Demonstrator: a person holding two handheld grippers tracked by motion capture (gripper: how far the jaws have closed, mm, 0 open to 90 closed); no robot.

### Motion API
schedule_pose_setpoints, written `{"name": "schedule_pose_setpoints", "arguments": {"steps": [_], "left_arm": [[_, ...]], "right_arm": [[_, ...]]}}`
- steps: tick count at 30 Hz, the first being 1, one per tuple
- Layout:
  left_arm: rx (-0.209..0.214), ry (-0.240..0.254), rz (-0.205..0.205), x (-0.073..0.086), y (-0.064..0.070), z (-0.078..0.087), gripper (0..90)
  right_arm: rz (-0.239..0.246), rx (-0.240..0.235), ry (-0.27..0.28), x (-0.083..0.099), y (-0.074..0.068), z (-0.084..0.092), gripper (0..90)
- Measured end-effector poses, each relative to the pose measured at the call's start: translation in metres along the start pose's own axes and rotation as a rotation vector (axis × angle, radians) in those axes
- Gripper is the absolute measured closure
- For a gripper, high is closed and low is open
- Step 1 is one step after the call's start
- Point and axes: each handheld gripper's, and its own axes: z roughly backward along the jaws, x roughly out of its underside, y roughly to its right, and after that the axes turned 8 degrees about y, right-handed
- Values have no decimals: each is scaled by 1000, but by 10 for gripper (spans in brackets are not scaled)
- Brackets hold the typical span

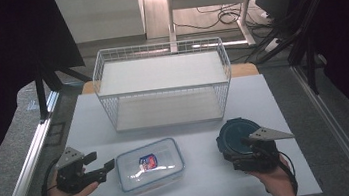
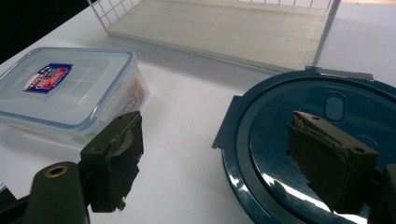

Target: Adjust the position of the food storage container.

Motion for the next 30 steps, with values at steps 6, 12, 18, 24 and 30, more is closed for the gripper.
{"name": "schedule_pose_setpoints", "arguments": {"steps": [6,12,18,24,30], "left_arm": [[15,16,25,-10,0,-4,277],[37,-10,-7,-16,10,-16,277],[87,-19,-29,-30,21,-30,323],[107,-60,-94,-46,27,-55,355],[130,-101,-128,-55,23,-83,398]], "right_arm": [[-8,9,-1,-1,7,2,198],[-10,10,-1,-1,9,4,199],[-7,6,-1,-1,7,4,198],[-6,19,6,-3,5,6,198],[-10,28,-2,-1,8,5,200]]}}
